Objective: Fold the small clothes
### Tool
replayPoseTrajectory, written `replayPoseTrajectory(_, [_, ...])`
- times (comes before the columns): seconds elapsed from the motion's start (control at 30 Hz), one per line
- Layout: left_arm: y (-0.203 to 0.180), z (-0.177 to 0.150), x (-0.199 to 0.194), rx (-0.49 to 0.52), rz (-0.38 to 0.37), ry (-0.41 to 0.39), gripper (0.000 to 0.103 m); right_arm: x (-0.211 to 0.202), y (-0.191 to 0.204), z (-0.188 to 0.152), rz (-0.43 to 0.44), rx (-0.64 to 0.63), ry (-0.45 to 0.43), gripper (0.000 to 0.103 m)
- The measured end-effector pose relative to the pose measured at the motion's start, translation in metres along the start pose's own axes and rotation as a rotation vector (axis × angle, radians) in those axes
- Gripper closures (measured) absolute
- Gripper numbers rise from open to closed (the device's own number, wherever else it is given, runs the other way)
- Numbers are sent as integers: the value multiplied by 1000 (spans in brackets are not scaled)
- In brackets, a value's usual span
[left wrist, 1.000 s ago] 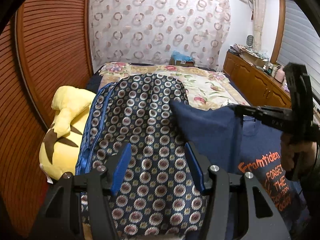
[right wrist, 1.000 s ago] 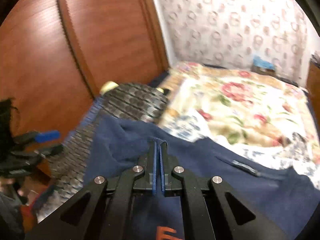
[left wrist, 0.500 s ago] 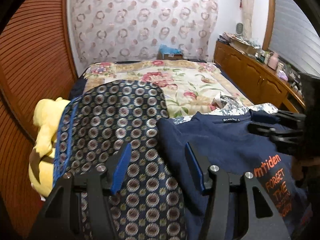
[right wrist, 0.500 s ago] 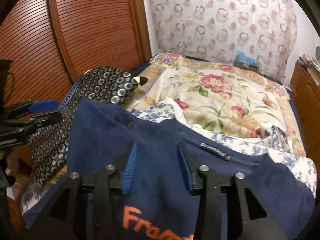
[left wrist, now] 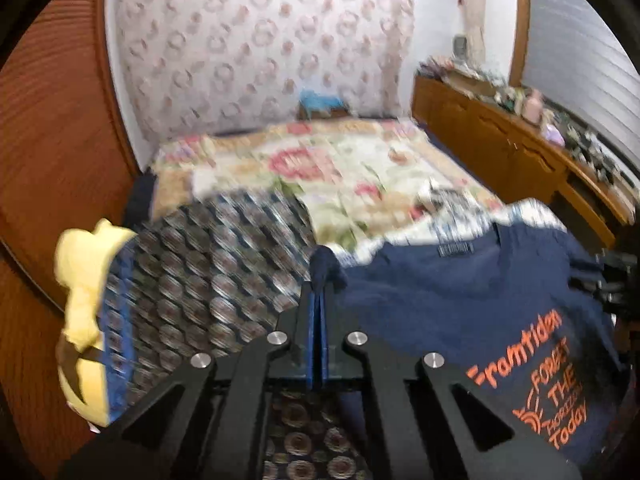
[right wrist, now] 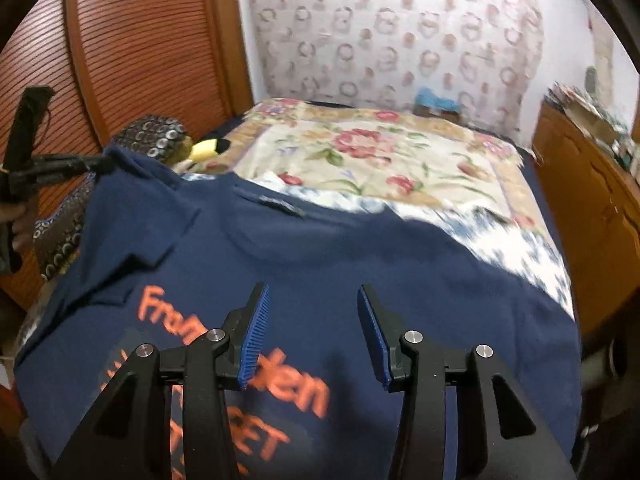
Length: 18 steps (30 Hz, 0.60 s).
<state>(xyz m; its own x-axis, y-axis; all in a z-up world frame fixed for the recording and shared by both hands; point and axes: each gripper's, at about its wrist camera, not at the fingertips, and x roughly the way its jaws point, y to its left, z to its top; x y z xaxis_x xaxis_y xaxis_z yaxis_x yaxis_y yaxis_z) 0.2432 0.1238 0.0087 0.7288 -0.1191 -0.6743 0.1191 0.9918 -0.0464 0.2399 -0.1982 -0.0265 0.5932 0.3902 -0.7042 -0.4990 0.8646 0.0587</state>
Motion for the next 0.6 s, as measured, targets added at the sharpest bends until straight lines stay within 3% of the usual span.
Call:
replayPoseTrajectory(0.27, [33, 2, 15, -45, 67, 37, 103, -29, -40, -31, -18, 123, -17, 57])
replayPoseTrajectory(0.33, [34, -1, 20, -57, 63, 48, 102, -34, -46, -36, -25, 136, -17, 45])
replayPoseTrajectory(0.47, [28, -7, 13, -51, 68, 23, 96, -42, -65, -48, -67, 174, -15, 42])
replayPoseTrajectory(0.6, [18, -11, -10, -32, 59, -41, 75, -55, -87, -59, -122, 215, -15, 42])
